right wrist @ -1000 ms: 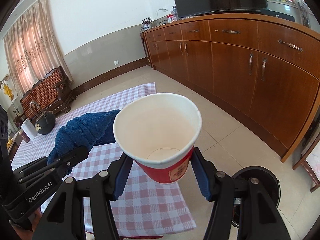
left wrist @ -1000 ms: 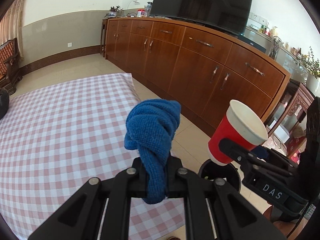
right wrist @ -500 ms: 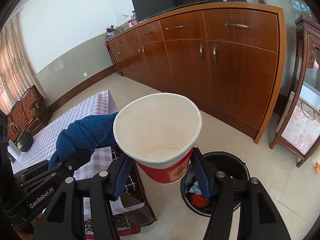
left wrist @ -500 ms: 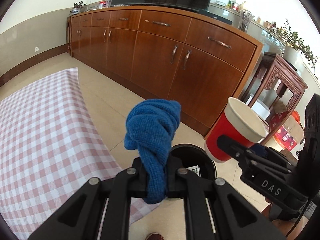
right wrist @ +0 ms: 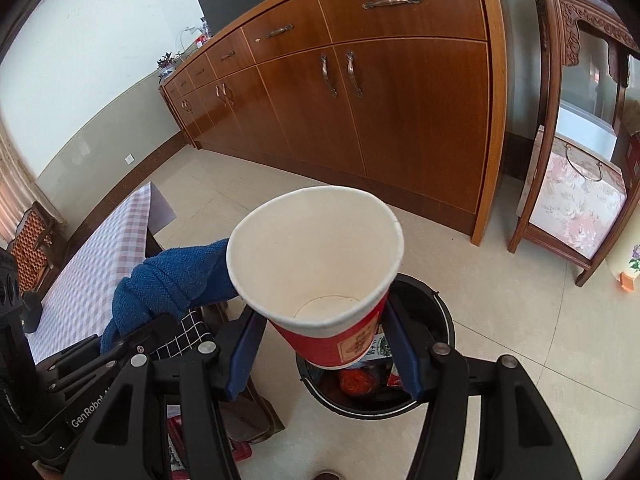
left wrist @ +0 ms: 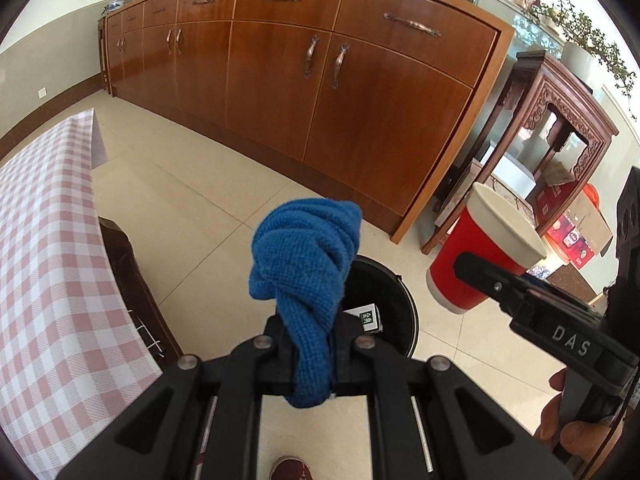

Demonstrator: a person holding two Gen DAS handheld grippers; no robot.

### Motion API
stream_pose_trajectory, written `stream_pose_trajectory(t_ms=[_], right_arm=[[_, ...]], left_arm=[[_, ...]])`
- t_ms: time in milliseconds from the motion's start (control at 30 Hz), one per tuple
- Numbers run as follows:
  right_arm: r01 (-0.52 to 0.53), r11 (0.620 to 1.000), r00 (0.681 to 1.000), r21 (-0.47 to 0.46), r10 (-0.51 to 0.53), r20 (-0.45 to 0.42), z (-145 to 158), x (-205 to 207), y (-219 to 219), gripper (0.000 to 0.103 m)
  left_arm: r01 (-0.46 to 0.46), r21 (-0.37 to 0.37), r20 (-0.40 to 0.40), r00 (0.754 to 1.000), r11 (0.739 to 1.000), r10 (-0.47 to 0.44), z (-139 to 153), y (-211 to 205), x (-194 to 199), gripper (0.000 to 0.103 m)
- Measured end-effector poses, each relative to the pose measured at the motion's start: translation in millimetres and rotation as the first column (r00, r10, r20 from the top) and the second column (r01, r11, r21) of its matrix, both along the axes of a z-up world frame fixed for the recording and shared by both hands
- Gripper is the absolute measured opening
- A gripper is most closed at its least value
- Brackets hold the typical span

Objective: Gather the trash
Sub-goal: 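Carry the red cup and blue cloth over the black trash bin, then open the left gripper dropping the blue cloth while the right drops the cup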

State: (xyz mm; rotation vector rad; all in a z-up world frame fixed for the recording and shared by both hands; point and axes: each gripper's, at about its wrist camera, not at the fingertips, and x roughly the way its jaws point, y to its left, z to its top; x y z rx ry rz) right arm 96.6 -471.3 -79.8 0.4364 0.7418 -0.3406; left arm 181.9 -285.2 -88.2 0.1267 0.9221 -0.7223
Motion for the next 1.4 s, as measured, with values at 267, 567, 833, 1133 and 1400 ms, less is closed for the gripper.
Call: stream_pose_trajectory(t_ms=[267,567,833,1133,1400], right_arm=[[0.021,0.998,0.996,0.057,-0.016,-0.083,-38.3,15.4,-46.9,0.061],[0.026,0.993,0.974,0.117,0.001,-0.227,-112.7,33.5,-78.4,0.061],[0.014,0.986,0.952,0.165,0.037,-0.305,-159.7,49.0,-91.7,0.061],[0.037,0.987,0.946,0.155,0.015,-0.325,-168.8,48.0,-91.7,0.069],[0.058,0.991,0.955,0.120,-0.020,-0.295,-137.7,31.9,-94.8,0.069]], left_arm=[[0.020,0.072,-0.063,0.998,0.997,-0.015,-41.3,-33.3,3.0,0.011],[0.049,0.166,-0.155,0.988,0.985,-0.023,-90.5,-65.0,8.7,0.011],[0.077,0.201,-0.200,0.979,0.977,-0.036,-106.0,-79.4,12.8,0.016],[0.073,0.194,-0.148,0.988,0.978,-0.044,-96.3,-82.4,12.8,0.044],[0.056,0.150,-0.069,0.997,0.987,-0.046,-56.4,-66.3,5.2,0.045]])
